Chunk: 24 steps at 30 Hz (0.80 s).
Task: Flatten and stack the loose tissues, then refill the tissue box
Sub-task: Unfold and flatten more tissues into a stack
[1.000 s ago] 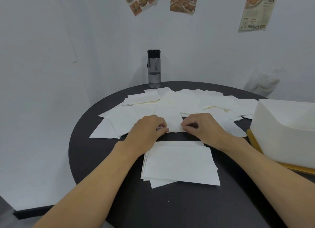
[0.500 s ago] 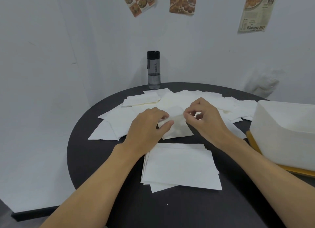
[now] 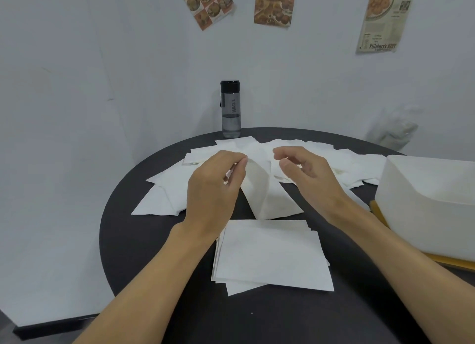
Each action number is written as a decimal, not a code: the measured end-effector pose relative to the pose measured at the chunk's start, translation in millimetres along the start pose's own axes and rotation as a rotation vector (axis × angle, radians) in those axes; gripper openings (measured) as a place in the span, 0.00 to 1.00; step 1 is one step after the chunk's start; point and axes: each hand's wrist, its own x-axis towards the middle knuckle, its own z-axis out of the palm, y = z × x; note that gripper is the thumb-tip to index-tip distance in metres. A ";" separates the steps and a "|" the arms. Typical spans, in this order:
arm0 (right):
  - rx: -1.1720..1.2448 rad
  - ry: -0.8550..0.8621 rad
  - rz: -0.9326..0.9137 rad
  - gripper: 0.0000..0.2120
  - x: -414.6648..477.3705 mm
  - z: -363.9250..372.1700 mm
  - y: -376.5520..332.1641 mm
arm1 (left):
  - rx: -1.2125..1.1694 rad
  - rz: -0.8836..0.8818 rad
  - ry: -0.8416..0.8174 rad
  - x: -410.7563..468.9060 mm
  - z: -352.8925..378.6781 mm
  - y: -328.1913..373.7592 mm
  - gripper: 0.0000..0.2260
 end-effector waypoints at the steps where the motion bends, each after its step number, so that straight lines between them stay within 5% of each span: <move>1: 0.002 -0.029 0.006 0.14 -0.5 0.3 -1.7 | -0.001 0.010 0.011 0.2 -0.3 1.1 0.05; 5: -0.100 -0.136 0.005 0.27 -3.0 6.1 -6.8 | 0.004 0.041 0.035 0.8 -1.0 4.2 0.05; 10: -0.019 0.006 -0.088 0.08 -3.9 10.2 -7.6 | 0.006 0.103 0.058 1.3 -1.6 6.3 0.05; 16: 0.040 0.131 -0.113 0.08 -2.0 4.7 -18.9 | 0.015 0.187 0.112 2.2 -0.9 9.0 0.04; 24: -0.002 0.256 -0.139 0.11 -3.8 -1.9 -23.5 | -0.303 -0.257 0.092 5.0 -7.4 28.5 0.07</move>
